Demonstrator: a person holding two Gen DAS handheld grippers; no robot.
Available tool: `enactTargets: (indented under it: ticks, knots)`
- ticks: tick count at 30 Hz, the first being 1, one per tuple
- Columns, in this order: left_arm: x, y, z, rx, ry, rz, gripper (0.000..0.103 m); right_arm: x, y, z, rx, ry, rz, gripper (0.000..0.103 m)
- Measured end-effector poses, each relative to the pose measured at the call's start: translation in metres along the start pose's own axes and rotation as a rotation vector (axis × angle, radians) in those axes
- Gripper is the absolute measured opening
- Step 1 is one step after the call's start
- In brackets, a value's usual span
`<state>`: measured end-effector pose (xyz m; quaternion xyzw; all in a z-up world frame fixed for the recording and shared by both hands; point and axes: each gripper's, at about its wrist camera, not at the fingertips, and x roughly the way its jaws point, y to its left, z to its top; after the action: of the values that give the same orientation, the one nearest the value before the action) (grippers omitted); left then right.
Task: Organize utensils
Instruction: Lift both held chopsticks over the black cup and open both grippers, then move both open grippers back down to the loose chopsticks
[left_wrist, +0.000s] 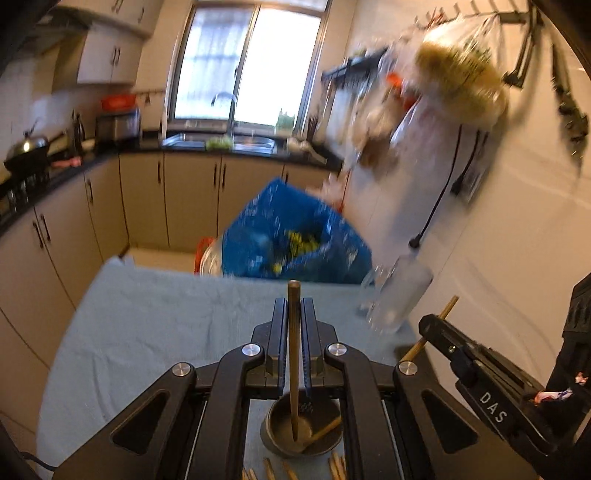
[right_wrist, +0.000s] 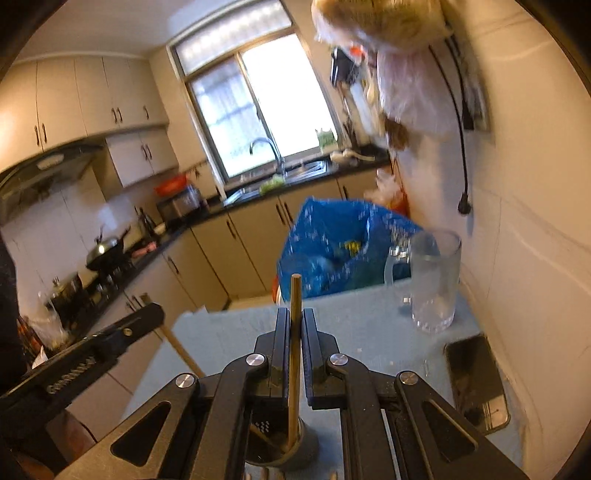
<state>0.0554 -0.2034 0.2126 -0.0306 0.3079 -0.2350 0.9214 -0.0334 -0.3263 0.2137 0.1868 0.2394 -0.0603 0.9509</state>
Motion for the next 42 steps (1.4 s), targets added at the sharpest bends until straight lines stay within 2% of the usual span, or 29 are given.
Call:
enactTargets:
  ticks: [2, 5, 7, 9, 10, 11, 18, 21, 23, 27, 30, 32, 33, 35, 38, 42]
  knots:
    - [0.008, 0.004, -0.006, -0.007, 0.031, 0.004, 0.006, 0.008, -0.004, -0.005, 0.008, 0.024, 0.001, 0.007]
    - [0.008, 0.008, -0.007, -0.012, 0.031, 0.006, 0.007, 0.018, -0.012, -0.008, 0.030, 0.051, -0.003, 0.007]
    - [0.003, 0.011, -0.007, -0.013, 0.028, 0.000, 0.013, 0.021, -0.015, -0.010, 0.045, 0.058, -0.013, 0.009]
    - [-0.003, 0.014, -0.006, -0.021, 0.020, 0.001, 0.026, 0.022, -0.019, -0.010, 0.056, 0.062, -0.027, 0.024]
    - [-0.009, 0.016, -0.006, -0.027, 0.013, 0.002, 0.034, 0.021, -0.019, -0.011, 0.060, 0.059, -0.031, 0.037]
    - [-0.017, 0.018, -0.007, -0.037, -0.002, -0.001, 0.037, 0.018, -0.021, -0.010, 0.067, 0.052, -0.036, 0.044]
    - [-0.063, 0.035, -0.020, -0.072, -0.024, -0.013, 0.041, -0.014, -0.020, -0.010, 0.066, 0.028, -0.040, 0.048]
    - [-0.087, 0.048, -0.039, -0.091, -0.029, -0.020, 0.048, -0.040, -0.022, -0.024, 0.039, 0.021, -0.045, 0.058]
    - [-0.095, 0.058, -0.062, -0.102, -0.008, -0.018, 0.053, -0.052, -0.025, -0.043, 0.011, 0.045, -0.056, 0.063]
    - [-0.081, 0.070, -0.111, -0.095, 0.097, 0.007, 0.053, -0.049, -0.035, -0.097, -0.025, 0.181, -0.064, 0.063]
    - [-0.052, 0.077, -0.156, -0.101, 0.221, 0.033, 0.053, -0.039, -0.047, -0.145, -0.034, 0.302, -0.056, 0.062]
    - [-0.034, 0.078, -0.181, -0.090, 0.284, 0.042, 0.051, -0.033, -0.054, -0.171, -0.024, 0.362, -0.044, 0.050]
    - [-0.026, 0.077, -0.192, -0.078, 0.310, 0.051, 0.048, -0.031, -0.056, -0.180, -0.022, 0.381, -0.042, 0.047]
    - [-0.008, 0.074, -0.211, -0.046, 0.367, 0.066, 0.036, -0.027, -0.059, -0.196, -0.027, 0.407, -0.045, 0.039]
    - [0.009, 0.070, -0.227, -0.022, 0.413, 0.073, 0.031, -0.023, -0.061, -0.205, -0.031, 0.413, -0.047, 0.038]
    - [0.015, 0.063, -0.230, 0.009, 0.397, 0.075, 0.029, -0.022, -0.062, -0.209, -0.047, 0.408, -0.057, 0.038]
